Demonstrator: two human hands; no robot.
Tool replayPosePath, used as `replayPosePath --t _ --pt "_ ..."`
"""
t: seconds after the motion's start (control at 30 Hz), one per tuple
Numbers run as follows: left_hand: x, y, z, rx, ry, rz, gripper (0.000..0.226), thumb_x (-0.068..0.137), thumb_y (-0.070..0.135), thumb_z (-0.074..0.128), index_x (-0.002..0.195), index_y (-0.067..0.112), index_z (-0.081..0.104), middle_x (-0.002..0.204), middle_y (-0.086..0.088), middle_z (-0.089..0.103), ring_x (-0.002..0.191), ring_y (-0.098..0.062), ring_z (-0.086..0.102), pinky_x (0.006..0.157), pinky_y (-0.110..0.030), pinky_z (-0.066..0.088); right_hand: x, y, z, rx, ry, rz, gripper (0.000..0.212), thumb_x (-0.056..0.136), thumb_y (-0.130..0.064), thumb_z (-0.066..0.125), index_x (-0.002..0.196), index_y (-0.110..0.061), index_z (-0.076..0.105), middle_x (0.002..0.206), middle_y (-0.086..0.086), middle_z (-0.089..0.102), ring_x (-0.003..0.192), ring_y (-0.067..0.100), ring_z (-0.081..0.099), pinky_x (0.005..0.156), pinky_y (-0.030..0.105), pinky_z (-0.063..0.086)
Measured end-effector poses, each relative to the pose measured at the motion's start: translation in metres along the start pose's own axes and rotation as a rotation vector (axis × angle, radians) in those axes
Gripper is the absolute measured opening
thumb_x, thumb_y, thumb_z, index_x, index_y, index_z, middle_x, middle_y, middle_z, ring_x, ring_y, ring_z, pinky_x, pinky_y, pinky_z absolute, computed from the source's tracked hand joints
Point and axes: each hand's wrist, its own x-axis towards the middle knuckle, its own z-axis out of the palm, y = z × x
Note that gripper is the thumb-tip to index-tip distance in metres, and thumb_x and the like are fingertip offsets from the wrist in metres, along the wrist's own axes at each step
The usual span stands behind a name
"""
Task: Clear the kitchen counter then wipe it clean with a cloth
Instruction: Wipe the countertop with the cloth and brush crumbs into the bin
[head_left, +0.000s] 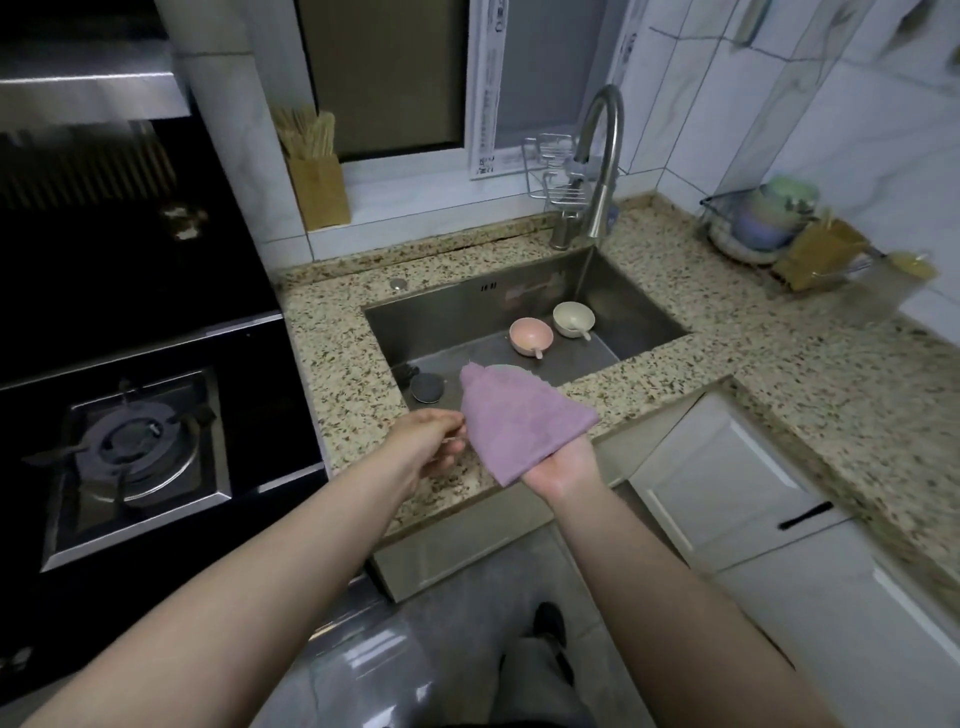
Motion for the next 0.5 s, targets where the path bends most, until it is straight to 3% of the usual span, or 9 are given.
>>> replayPosePath --t 0.07,0.13,0.23,0.4,0.47,0.5 --pt "0.018 0.008 0.026 0.031 -0.017 -0.01 0.012 0.095 0.015 0.058 0.098 0.013 0.069 0.075 0.001 0.068 0.058 -0.009 0.058 0.042 -0.018 0.045 0.011 -0.022 -0.011 0.012 0.032 -0.028 0.038 0.103 -0.025 0.036 0.099 -0.007 0.07 0.094 0.009 0.076 0.083 0.026 0.075 0.072 0.04 0.062" --pt "0.031 0.015 0.048 0.044 -0.026 -0.02 0.01 0.095 0.016 0.058 0.093 0.015 0.068 0.074 0.001 0.067 0.058 -0.009 0.057 0.043 -0.017 0.045 0.02 -0.045 -0.021 0.06 0.047 -0.031 0.04 0.104 -0.023 0.034 0.109 -0.003 0.068 0.094 0.011 0.074 0.078 0.028 0.074 0.064 0.041 0.062" --pt "0.055 0.028 0.095 0.062 -0.047 -0.041 0.011 0.095 0.014 0.058 0.087 0.016 0.066 0.071 0.001 0.065 0.051 -0.006 0.056 0.042 -0.016 0.044 0.037 -0.088 -0.039 0.06 0.044 -0.029 0.032 0.102 -0.021 0.034 0.112 -0.007 0.061 0.098 0.011 0.073 0.083 0.028 0.074 0.072 0.044 0.061" --pt "0.093 0.037 0.176 0.108 -0.092 -0.107 0.009 0.094 0.013 0.061 0.089 0.014 0.068 0.069 0.0 0.068 0.045 -0.004 0.058 0.041 -0.015 0.044 0.064 -0.163 -0.091 0.095 0.118 -0.003 0.039 0.105 -0.023 0.024 0.114 -0.004 0.057 0.102 0.016 0.072 0.089 0.032 0.073 0.08 0.048 0.059" --pt "0.105 0.04 0.21 0.103 -0.137 -0.13 0.009 0.095 0.015 0.06 0.094 0.015 0.069 0.074 0.002 0.069 0.05 -0.004 0.059 0.049 -0.018 0.045 0.074 -0.198 -0.102 0.044 0.12 -0.022 0.035 0.102 -0.021 0.033 0.116 -0.003 0.059 0.106 0.018 0.07 0.095 0.034 0.072 0.085 0.05 0.058" --pt "0.109 0.04 0.223 0.104 -0.161 -0.135 0.01 0.096 0.016 0.058 0.096 0.015 0.069 0.076 0.003 0.069 0.053 -0.004 0.059 0.052 -0.019 0.044 0.086 -0.22 -0.113 0.065 0.143 -0.048 0.027 0.096 -0.022 0.048 0.115 -0.007 0.059 0.104 0.015 0.07 0.094 0.03 0.072 0.085 0.047 0.058"
